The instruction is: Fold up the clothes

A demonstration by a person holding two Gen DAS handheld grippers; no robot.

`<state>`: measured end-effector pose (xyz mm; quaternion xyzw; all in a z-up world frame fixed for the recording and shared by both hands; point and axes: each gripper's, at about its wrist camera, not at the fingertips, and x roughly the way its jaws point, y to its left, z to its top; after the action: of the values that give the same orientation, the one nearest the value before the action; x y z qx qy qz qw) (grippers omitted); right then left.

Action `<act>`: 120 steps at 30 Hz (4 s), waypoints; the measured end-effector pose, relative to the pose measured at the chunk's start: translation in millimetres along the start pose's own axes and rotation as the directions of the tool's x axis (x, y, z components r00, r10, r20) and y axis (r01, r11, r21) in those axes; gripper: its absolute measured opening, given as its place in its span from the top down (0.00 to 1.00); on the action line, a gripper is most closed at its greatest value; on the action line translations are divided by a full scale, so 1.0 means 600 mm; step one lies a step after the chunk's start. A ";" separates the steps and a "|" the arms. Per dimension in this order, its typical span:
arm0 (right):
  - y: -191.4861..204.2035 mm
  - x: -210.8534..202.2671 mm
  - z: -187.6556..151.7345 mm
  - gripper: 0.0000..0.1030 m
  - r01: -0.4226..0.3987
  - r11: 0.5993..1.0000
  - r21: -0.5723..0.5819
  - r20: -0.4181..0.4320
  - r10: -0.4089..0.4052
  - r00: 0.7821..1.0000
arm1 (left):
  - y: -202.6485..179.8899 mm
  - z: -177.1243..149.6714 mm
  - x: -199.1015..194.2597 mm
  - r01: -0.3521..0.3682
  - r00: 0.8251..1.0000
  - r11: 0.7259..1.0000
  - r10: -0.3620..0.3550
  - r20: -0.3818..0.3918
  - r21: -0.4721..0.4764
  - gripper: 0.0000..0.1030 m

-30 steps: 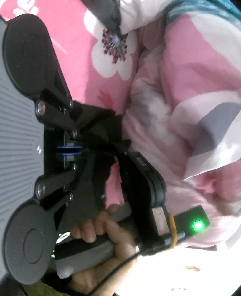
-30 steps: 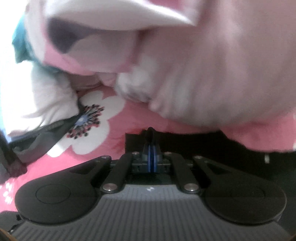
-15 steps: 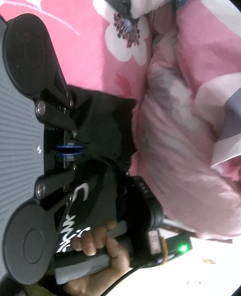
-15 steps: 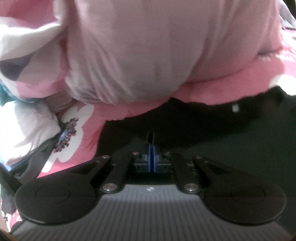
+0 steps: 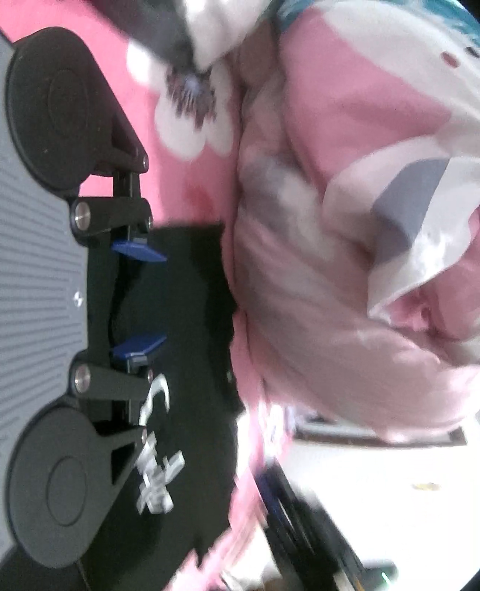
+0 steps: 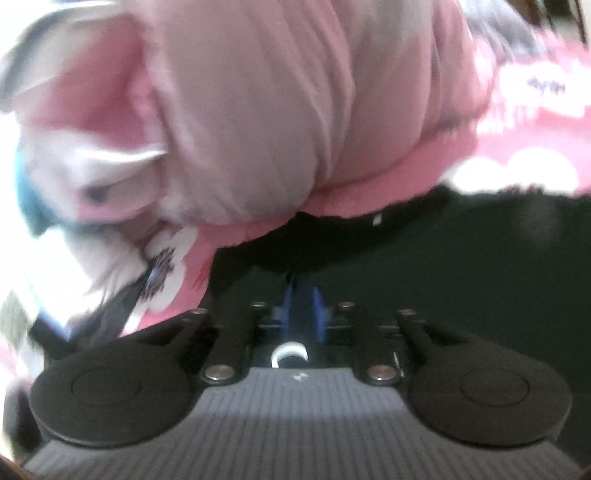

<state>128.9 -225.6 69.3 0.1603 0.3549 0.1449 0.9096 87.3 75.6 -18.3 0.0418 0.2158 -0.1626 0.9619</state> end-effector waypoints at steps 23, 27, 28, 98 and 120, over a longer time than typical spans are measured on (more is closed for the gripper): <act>0.244 0.174 -0.222 0.98 0.022 0.275 -0.961 0.018 -0.017 1.000 | 0.072 -0.024 0.061 -0.151 0.964 0.984 0.126 -0.232 -0.093 0.55; 0.230 0.166 -0.219 0.98 0.042 0.281 -0.959 0.042 -0.005 0.999 | 0.070 -0.024 0.063 -0.154 0.964 0.984 0.129 -0.234 -0.088 0.55; 0.224 0.164 -0.220 0.98 0.043 0.300 -0.953 0.042 -0.010 0.999 | 0.069 -0.024 0.063 -0.154 0.963 0.984 0.130 -0.234 -0.086 0.55; 0.128 0.188 -0.059 0.94 -0.149 0.855 -0.496 -0.183 0.065 0.981 | 0.121 -0.001 0.052 -0.080 0.976 0.962 0.021 -0.218 -0.263 0.43; 0.169 0.255 -0.022 0.92 -0.194 0.833 -0.518 -0.129 0.148 0.981 | 0.086 -0.009 0.064 -0.120 0.967 0.983 0.083 -0.243 -0.141 0.39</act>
<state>212.4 -73.5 8.5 -0.0707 0.3232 0.3239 0.8864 134.7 113.5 -38.8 -0.0030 0.3381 -0.0896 0.9368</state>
